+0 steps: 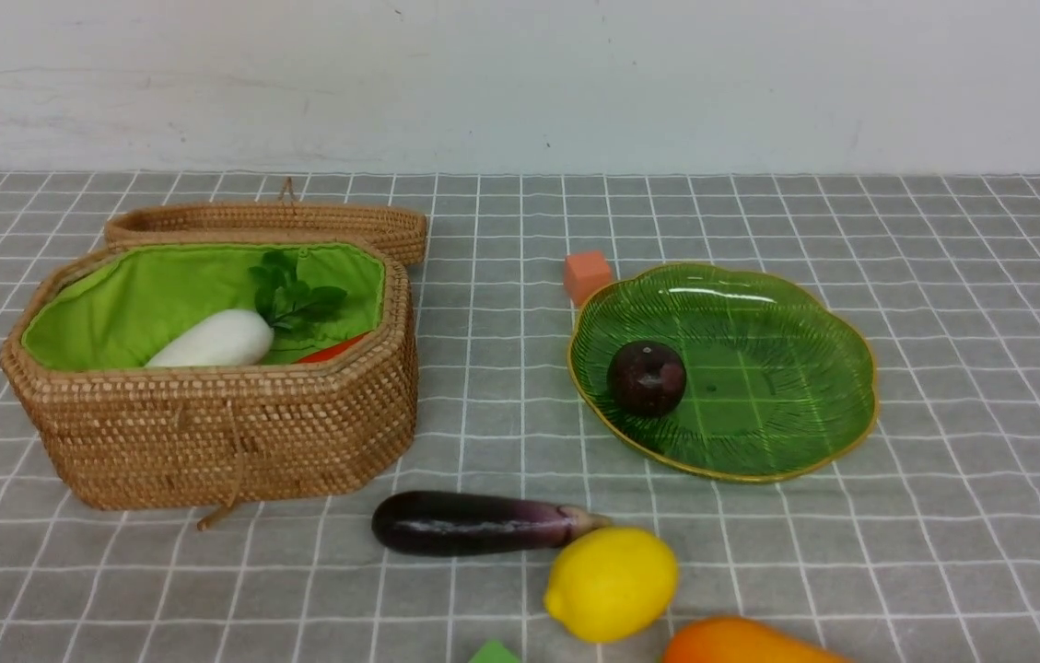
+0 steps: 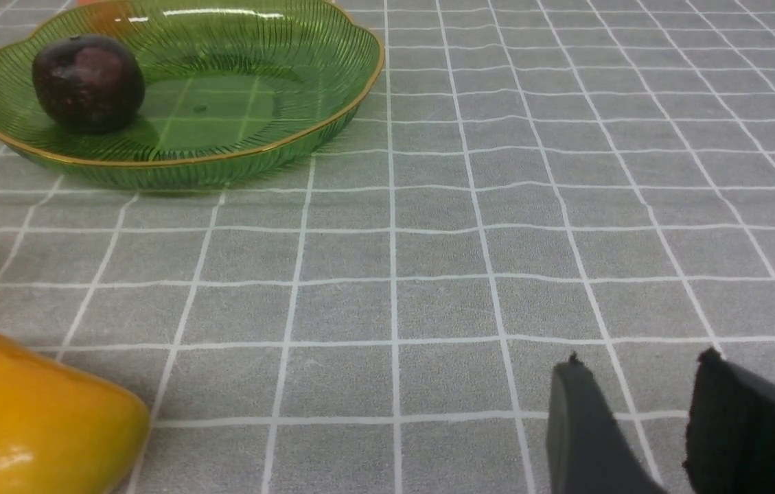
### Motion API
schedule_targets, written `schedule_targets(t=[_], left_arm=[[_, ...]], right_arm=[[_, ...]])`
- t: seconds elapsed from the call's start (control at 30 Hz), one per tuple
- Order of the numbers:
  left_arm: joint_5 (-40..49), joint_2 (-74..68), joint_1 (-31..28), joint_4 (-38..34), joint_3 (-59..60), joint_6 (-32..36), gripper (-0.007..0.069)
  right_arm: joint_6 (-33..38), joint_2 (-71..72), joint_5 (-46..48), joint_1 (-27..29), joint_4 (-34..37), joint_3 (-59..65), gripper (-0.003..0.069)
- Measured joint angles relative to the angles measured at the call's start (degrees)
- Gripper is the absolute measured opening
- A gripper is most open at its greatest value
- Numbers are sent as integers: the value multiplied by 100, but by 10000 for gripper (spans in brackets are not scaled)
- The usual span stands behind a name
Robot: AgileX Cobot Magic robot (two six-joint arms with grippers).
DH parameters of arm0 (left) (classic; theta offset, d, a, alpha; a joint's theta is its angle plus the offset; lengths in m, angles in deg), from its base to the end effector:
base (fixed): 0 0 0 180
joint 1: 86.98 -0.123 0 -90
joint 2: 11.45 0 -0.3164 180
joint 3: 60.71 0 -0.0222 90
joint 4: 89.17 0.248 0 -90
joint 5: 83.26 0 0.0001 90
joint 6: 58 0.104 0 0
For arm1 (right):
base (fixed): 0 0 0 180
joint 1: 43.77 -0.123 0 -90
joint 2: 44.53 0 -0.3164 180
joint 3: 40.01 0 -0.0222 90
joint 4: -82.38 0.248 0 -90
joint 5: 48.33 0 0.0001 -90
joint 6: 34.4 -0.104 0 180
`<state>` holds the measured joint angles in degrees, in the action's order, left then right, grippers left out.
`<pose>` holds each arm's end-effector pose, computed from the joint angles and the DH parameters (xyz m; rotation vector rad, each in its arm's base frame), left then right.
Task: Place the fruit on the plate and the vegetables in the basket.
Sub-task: Use the right arm to grab a mango and put it into the right plate
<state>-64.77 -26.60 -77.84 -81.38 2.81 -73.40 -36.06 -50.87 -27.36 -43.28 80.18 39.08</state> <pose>0.0368 -0.0014 0.2634 -0.0155 1.6963 -0.1876 0.0307 -0.0017 0.1704 0.0111 1.8568 -0.0235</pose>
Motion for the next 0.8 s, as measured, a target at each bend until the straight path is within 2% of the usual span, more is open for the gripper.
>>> schedule_targets(t=[0.13,0.2,0.37,0.8], left_arm=[[-5,768,-558,-229,659,20,-6],[-26,857,-615,-340,997,26,-6],[296,868,-641,-580,1596,31,-3],[384,868,-649,-601,1616,39,8]], right_arm=[[0,0,0,0,0,0,241],[0,0,0,0,0,0,241],[0,0,-5,0,0,0,241],[0,0,-5,0,0,0,241]])
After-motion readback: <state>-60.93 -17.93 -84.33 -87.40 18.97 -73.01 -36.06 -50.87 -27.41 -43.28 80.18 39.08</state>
